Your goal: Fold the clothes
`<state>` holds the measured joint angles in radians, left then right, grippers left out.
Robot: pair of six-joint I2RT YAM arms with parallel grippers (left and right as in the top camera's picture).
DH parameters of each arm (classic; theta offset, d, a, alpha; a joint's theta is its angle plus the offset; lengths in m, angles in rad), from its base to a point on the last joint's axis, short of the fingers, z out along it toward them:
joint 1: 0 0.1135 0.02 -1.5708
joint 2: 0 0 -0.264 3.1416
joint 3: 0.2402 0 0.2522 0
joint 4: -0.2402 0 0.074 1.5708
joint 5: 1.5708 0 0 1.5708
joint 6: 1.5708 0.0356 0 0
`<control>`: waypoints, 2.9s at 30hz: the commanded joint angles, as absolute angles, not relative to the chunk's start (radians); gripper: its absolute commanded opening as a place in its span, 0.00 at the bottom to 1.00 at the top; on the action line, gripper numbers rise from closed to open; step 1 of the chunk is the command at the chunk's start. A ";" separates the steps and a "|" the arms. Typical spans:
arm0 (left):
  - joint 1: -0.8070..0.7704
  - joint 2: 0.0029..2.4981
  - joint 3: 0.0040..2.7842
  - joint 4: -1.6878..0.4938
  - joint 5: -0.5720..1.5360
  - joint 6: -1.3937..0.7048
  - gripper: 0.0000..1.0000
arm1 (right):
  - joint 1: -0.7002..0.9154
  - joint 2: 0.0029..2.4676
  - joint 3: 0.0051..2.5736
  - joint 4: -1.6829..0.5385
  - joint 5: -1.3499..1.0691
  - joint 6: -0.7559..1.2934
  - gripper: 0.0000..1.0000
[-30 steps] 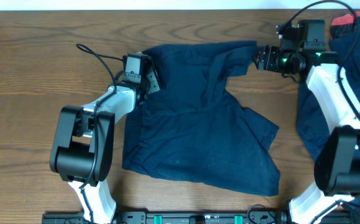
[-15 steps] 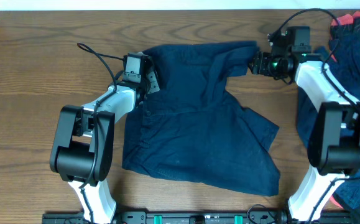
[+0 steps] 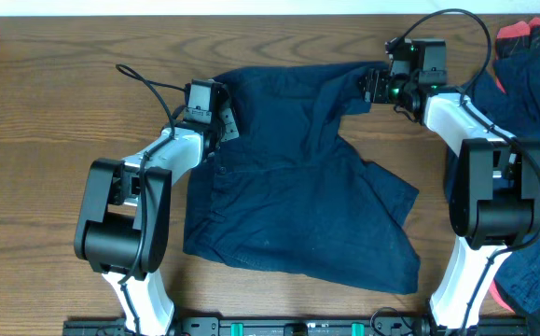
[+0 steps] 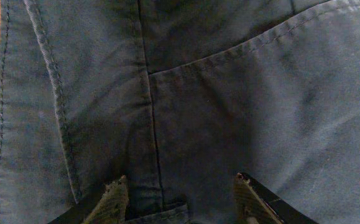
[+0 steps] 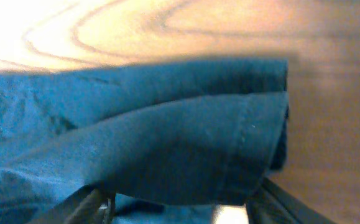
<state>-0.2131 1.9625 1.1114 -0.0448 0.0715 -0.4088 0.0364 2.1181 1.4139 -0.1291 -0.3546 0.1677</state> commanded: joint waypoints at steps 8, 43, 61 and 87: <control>-0.208 1.990 1.105 -0.072 0.070 -0.397 0.56 | 0.044 2.123 1.426 -0.141 -0.319 0.159 0.01; -0.208 1.994 1.103 -0.134 0.010 -0.396 0.48 | -0.119 2.047 1.619 -0.950 -0.080 -0.017 0.10; -0.208 1.994 1.103 -0.134 0.010 -0.397 0.48 | -0.077 2.048 1.342 -0.421 -0.322 -0.028 0.56; -0.208 1.994 1.103 -0.134 0.010 -0.397 0.48 | -0.014 2.110 1.338 -0.312 -0.303 -0.031 0.43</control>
<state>-0.2234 1.9625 1.1229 -0.1013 0.0452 -0.3950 -0.0212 2.0689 1.3449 -0.3058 -0.3061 -0.0219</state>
